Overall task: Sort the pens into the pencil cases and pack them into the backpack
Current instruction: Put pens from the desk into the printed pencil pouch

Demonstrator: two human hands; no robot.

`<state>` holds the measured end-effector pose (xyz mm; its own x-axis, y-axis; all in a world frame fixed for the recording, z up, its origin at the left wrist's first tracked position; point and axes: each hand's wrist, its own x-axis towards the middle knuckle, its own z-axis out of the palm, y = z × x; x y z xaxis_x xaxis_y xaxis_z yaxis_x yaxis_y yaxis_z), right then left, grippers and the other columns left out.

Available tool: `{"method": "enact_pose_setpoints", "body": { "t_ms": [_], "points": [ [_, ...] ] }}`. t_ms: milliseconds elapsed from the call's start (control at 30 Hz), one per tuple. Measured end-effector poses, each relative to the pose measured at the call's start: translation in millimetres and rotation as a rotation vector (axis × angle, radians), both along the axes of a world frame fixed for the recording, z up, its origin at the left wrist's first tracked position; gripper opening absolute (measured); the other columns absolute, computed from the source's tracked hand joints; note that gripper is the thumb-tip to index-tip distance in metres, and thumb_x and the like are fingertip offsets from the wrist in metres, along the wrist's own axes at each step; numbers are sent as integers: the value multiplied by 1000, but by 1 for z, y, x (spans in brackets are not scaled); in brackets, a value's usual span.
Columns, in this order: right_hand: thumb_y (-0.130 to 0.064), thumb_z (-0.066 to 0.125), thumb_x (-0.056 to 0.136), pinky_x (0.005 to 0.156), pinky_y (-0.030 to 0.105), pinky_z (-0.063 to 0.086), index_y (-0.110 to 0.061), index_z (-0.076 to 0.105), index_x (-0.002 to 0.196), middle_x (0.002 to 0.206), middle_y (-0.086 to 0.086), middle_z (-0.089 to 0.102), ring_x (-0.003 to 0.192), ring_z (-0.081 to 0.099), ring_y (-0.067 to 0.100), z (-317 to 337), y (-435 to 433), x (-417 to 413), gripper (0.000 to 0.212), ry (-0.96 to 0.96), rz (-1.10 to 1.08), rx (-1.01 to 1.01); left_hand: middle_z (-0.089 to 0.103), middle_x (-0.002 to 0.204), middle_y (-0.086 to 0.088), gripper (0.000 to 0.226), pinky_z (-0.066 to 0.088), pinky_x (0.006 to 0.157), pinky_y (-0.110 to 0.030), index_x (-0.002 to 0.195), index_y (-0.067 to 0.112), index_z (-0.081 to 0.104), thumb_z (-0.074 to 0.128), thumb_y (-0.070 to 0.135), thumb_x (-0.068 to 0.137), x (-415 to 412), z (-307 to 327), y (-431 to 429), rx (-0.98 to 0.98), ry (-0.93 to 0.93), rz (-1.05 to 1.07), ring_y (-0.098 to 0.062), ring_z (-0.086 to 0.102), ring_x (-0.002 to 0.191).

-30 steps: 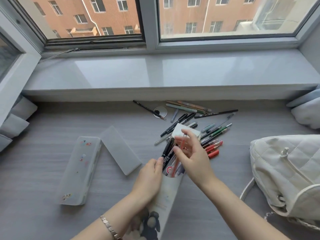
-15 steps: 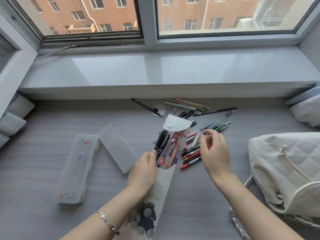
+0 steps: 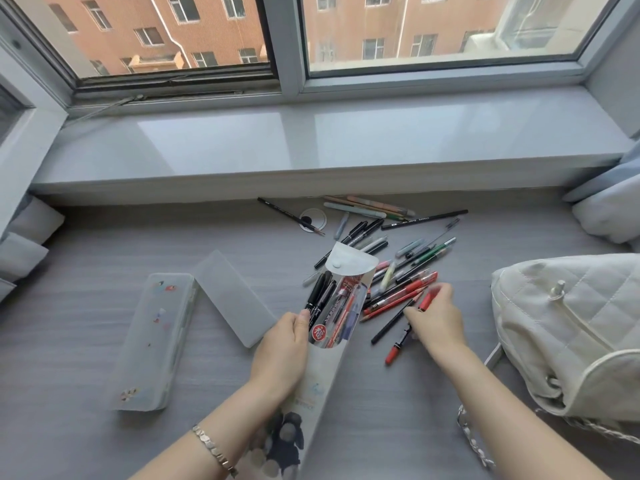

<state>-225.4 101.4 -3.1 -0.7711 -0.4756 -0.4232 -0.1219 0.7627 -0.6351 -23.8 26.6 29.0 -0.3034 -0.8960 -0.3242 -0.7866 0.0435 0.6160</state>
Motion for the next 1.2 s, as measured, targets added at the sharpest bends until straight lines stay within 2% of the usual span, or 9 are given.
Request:
{"method": "enact_pose_setpoints", "body": {
  "t_ms": [133, 300, 533, 700, 767, 867, 933, 1033, 1200],
  "points": [
    [1, 52, 82, 45, 27, 42, -15, 36, 124, 65, 4, 53, 49, 51, 19, 33, 1, -4, 48, -262, -173, -416, 62, 82, -4, 48, 35, 68, -31, 87, 5, 54, 26, 42, 99, 2, -2, 2, 26, -35, -17, -25, 55, 84],
    [2, 48, 90, 34, 18, 34, -16, 46, 103, 63, 0, 50, 40, 45, 8, 81, -1, 10, 22, -503, 21, -670, 58, 80, -2, 40, 35, 69, -31, 74, 17, 46, 27, 42, 99, -1, 3, 8, 41, -59, -66, -26, 54, 85],
    [-11, 68, 81, 67, 34, 54, -23, 45, 110, 79, -3, 57, 68, 58, 13, 55, -2, 48, 38, -221, 430, -466, 54, 68, 3, 38, 35, 67, -33, 67, 20, 40, 31, 39, 99, -6, 19, 16, 13, 57, -68, -24, 51, 77],
    [-45, 53, 83, 103, 25, 32, -10, 56, 124, 116, 1, 59, 112, 48, 19, 47, 1, 47, 54, 304, 724, -334, 59, 77, 0, 38, 34, 67, -31, 73, 18, 46, 29, 40, 99, -5, 19, 16, 21, 33, -71, -24, 54, 81],
    [-44, 38, 86, 105, 39, 36, -8, 59, 121, 120, 6, 60, 118, 50, 28, 46, 2, 44, 55, 394, 749, -308, 61, 81, -2, 38, 35, 67, -31, 74, 17, 47, 29, 39, 99, -5, 19, 16, 28, 38, -72, -24, 55, 84],
    [-37, 39, 92, 114, 29, 16, -12, 44, 135, 143, -3, 36, 139, 26, 20, 51, 2, 36, 51, 435, 705, -330, 58, 77, -2, 39, 35, 68, -33, 71, 17, 43, 28, 39, 99, -5, 21, 18, 43, 45, -99, -25, 53, 81],
    [-27, 51, 93, 110, 21, 12, -9, 40, 138, 145, -1, 34, 138, 25, 16, 57, -1, 27, 50, 413, 623, -356, 55, 74, -1, 38, 34, 67, -33, 69, 20, 39, 28, 39, 99, -4, 22, 19, 36, 36, -130, -26, 52, 80],
    [-14, 61, 87, 94, 16, 33, -6, 56, 123, 124, 8, 59, 109, 54, 17, 67, -8, 12, 37, 300, 527, -346, 60, 80, -5, 34, 38, 70, -36, 77, 17, 46, 30, 38, 99, -2, 24, 21, -3, 26, -175, -30, 56, 86],
    [-28, 63, 86, 87, 18, 40, -13, 58, 120, 111, 0, 61, 96, 53, 10, 73, -14, 10, 38, 204, 735, -213, 66, 96, -8, 34, 40, 76, -35, 96, 14, 52, 28, 38, 100, -5, 30, 23, -81, -53, -252, -29, 58, 95]
  ]
}}
